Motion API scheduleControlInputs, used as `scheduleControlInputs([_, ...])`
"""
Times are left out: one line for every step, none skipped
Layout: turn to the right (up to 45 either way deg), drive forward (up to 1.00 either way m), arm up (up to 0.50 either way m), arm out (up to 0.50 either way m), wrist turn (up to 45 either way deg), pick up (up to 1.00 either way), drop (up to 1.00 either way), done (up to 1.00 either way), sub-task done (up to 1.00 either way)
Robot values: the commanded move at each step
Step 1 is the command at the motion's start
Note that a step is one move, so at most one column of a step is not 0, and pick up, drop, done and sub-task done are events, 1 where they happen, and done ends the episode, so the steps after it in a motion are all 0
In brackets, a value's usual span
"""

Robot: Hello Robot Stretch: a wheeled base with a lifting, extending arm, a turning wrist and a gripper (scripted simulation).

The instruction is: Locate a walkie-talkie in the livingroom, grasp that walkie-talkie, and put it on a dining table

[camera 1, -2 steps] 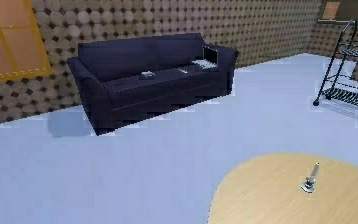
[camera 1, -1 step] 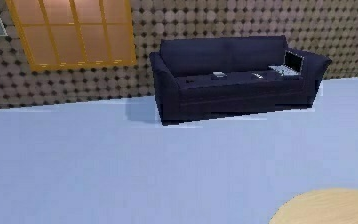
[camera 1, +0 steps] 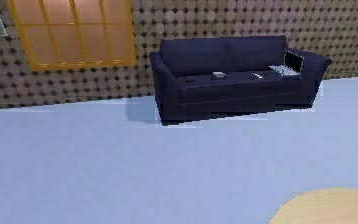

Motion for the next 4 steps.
scheduleControlInputs([0.0,0.0,0.0,0.0,45.0,0.0,0.0,0.0,0.0])
scheduleControlInputs([0.0,0.0,0.0,0.0,33.0,0.0,0.0,0.0,0.0])
scheduleControlInputs([0.0,0.0,-0.08,0.0,0.0,0.0,0.0,0.0,0.0])
scheduleControlInputs([0.0,0.0,-0.32,0.0,0.0,0.0,0.0,0.0,0.0])
